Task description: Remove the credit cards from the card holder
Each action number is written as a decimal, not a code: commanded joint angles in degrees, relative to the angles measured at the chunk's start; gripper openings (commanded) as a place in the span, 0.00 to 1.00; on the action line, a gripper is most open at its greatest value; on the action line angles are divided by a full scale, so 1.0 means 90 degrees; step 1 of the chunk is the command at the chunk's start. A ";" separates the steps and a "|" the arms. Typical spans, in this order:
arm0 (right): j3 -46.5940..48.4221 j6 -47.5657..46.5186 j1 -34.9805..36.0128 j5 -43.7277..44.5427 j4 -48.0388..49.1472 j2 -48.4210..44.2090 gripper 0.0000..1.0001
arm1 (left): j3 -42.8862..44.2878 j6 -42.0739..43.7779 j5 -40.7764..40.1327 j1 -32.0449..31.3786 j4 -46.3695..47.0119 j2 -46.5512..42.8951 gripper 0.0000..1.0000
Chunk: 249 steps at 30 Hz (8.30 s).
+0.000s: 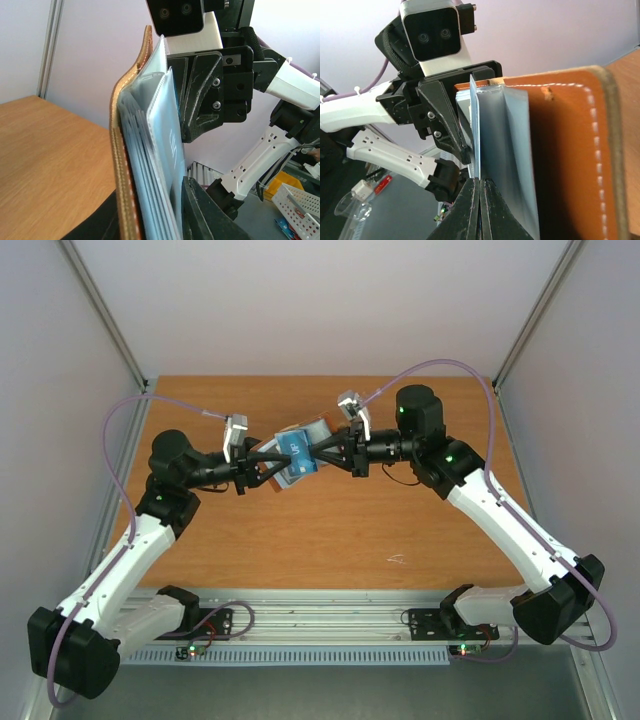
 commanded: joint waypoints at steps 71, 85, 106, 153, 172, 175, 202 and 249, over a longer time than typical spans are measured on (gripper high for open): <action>-0.3131 0.9380 -0.3783 0.7274 0.1005 0.1894 0.01 | -0.0479 0.0931 -0.5395 0.0031 -0.2563 -0.0215 0.00; -0.3847 0.9963 -0.3772 0.6358 0.1056 0.1618 0.52 | -0.0515 0.0917 -0.5280 0.0063 -0.2439 -0.0180 0.00; 0.0466 -0.0875 -0.0180 0.2401 -0.1964 -0.0408 0.98 | -0.0303 0.0583 -0.1917 0.0036 -0.0471 -0.0141 0.00; 0.0508 -0.0166 0.0358 0.1490 -0.1156 -0.0512 0.01 | -0.0507 0.0468 -0.1264 -0.0415 -0.0210 -0.1067 0.41; 0.0081 0.0356 0.0342 0.0659 -0.0182 -0.0391 0.01 | -0.0649 0.0568 -0.1373 -0.0513 -0.0085 -0.0850 0.01; 0.0066 -0.0022 0.0329 0.1514 -0.0779 -0.0475 0.08 | -0.0567 0.0523 -0.1973 -0.0513 -0.0509 -0.0808 0.00; 0.1117 0.1539 0.1053 0.4472 -0.1420 0.1553 0.47 | 0.0540 0.1884 -0.3975 -0.0533 -0.3818 0.0084 0.00; -0.0548 0.1752 0.1084 0.1399 0.1862 0.0575 0.40 | 0.0244 0.5458 -0.7369 -0.0610 -0.4129 -0.0053 0.00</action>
